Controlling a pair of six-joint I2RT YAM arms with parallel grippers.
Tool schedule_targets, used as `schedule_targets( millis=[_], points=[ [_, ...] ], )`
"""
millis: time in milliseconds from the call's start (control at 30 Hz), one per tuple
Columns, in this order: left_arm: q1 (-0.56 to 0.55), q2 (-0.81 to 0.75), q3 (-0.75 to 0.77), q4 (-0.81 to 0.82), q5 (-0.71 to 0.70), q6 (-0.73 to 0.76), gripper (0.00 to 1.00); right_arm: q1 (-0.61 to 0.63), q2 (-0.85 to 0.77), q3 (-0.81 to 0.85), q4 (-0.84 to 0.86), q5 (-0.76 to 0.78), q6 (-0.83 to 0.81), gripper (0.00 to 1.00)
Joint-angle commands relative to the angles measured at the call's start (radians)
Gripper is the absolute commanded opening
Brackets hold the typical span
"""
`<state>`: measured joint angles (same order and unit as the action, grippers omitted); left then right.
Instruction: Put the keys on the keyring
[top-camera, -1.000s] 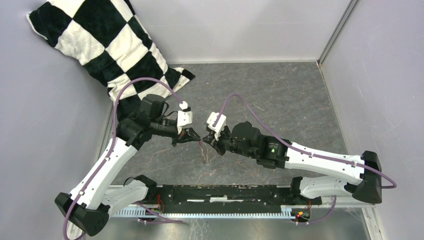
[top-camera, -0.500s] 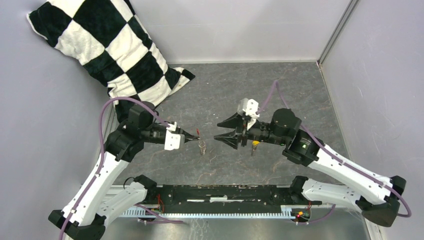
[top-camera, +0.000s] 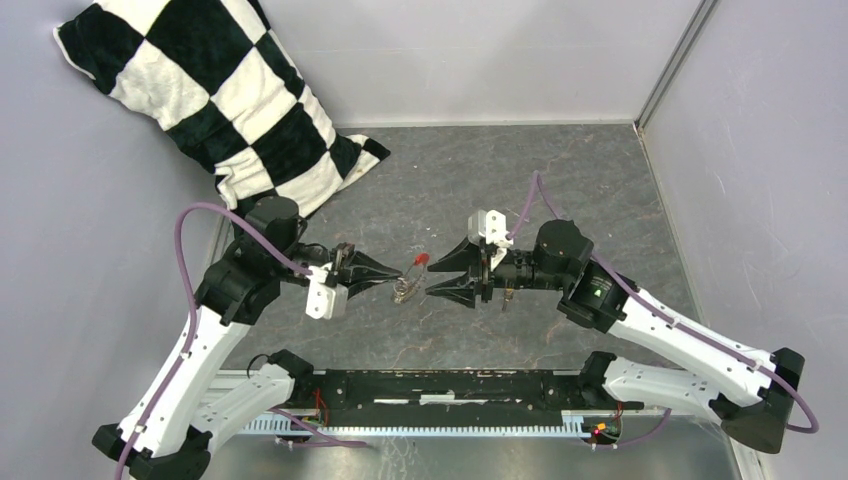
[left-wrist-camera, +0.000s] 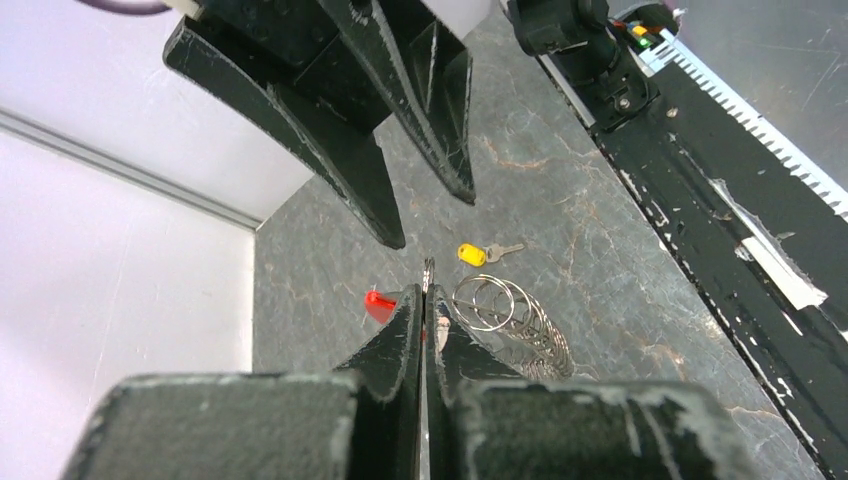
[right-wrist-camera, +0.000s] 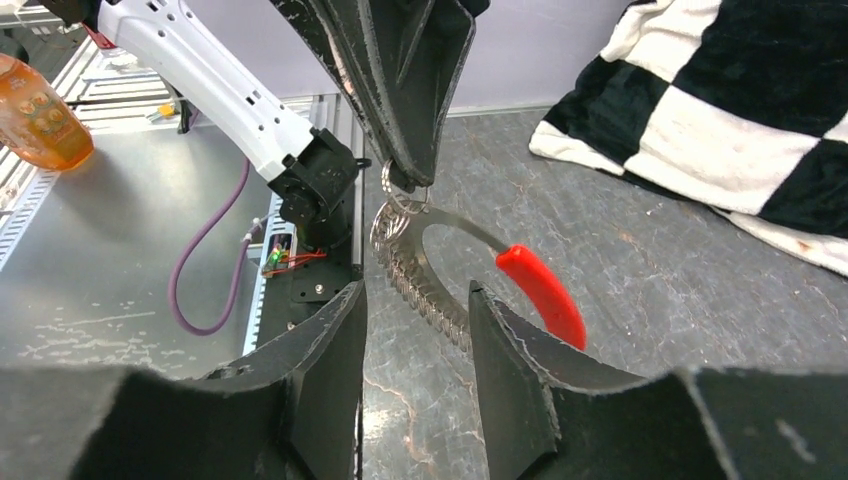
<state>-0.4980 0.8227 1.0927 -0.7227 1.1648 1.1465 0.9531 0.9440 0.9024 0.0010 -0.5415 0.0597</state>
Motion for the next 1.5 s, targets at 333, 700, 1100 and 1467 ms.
schedule_targets(
  millis=[333, 700, 1100, 1467],
  points=[
    [-0.004, 0.025, -0.026, 0.64, 0.107, -0.852, 0.02, -0.003, -0.011, -0.006, 0.203, -0.034, 0.005, 0.35],
    [-0.015, 0.041, -0.057, 0.804, 0.109, -1.071, 0.02, -0.002, -0.034, -0.009, 0.315, 0.046, 0.053, 0.29],
    [-0.018, 0.049, -0.08, 0.85, 0.061, -1.137, 0.02, -0.001, -0.003, -0.007, 0.408, -0.033, 0.128, 0.28],
    [-0.017, 0.062, -0.077, 0.886, 0.06, -1.18, 0.02, 0.006, 0.016, 0.003, 0.41, -0.025, 0.144, 0.12]
  ],
)
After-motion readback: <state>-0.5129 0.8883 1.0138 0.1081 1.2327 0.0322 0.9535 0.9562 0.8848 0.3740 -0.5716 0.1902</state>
